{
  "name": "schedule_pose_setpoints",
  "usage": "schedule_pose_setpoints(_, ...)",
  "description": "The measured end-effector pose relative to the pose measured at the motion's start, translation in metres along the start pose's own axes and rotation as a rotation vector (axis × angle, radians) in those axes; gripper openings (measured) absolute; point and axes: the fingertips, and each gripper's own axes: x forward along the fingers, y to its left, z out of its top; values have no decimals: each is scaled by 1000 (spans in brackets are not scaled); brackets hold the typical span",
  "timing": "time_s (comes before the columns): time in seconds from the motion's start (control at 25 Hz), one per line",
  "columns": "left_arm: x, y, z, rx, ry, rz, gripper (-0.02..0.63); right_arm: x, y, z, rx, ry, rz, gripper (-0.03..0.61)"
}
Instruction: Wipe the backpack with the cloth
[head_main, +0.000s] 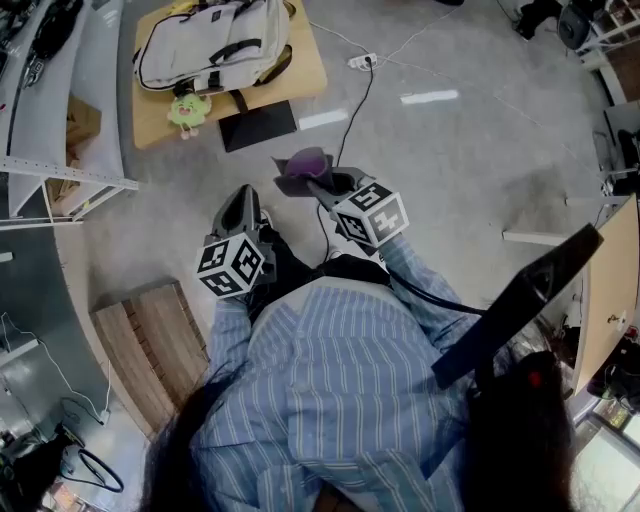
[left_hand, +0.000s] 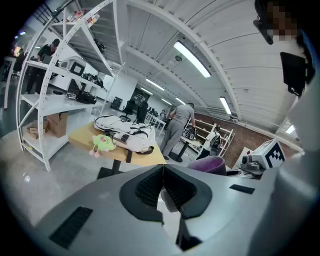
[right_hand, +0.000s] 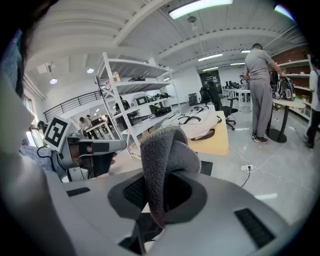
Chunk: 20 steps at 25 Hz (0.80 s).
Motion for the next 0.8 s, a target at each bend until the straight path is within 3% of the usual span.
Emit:
schedule_pose_setpoints(0.32, -10, -22, -7, 24, -15, 10, 5, -24, 2, -10, -11, -12, 10, 41)
schedule_pose_setpoints(0.8, -10, -12, -3, 12, -14, 16, 5, -19, 5, -9, -11, 4, 6, 41)
